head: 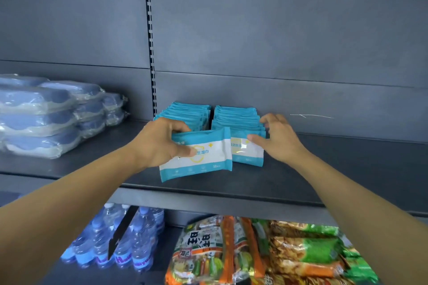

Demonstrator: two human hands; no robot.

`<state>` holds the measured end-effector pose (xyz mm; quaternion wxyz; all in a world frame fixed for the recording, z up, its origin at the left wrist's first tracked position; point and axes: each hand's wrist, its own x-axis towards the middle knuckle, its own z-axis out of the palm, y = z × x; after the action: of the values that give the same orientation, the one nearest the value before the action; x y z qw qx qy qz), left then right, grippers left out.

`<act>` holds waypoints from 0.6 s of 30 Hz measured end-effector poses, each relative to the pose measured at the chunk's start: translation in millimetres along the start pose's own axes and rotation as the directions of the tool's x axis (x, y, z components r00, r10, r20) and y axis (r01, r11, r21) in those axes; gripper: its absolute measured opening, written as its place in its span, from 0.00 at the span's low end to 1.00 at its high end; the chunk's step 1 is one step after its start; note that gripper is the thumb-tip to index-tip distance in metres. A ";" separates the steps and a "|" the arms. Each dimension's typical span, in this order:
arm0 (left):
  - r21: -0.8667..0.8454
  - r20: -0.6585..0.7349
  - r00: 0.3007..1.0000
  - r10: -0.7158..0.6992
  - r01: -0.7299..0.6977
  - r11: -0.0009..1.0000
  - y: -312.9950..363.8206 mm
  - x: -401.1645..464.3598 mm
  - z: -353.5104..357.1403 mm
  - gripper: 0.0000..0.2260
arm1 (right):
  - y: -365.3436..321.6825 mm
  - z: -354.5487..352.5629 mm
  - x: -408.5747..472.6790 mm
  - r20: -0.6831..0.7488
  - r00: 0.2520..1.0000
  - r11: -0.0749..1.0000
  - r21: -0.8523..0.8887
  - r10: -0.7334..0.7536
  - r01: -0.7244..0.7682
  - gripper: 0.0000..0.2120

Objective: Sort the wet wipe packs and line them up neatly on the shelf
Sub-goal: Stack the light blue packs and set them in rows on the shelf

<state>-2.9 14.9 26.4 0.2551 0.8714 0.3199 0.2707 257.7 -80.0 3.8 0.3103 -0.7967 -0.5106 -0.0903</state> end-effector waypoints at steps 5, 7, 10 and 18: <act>-0.003 0.133 0.988 0.084 -0.085 0.996 23.3 26.8 28.6 0.10 | 8.8 -27.8 -15.5 -0.022 1.000 0.992 0.129 -0.001 0.004 0.15; 0.044 0.181 0.978 0.107 -0.117 0.992 30.2 37.6 41.9 0.13 | 8.0 -34.0 -24.1 0.042 0.999 0.987 0.159 -0.016 0.009 0.14; 0.069 0.206 0.971 0.120 -0.137 0.988 34.0 54.2 59.1 0.13 | 4.4 -33.9 -30.6 0.112 0.993 0.979 0.205 -0.027 0.003 0.14; 0.501 -0.114 0.953 0.282 -0.190 0.845 26.1 55.4 83.4 0.26 | 6.8 -3.2 -34.8 0.158 0.985 0.997 0.046 -0.062 0.056 0.37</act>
<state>97.0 13.5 -0.8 -0.0368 0.9113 0.2895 0.2905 248.1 -110.2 -12.4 0.2819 -0.7794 -0.5590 -0.0250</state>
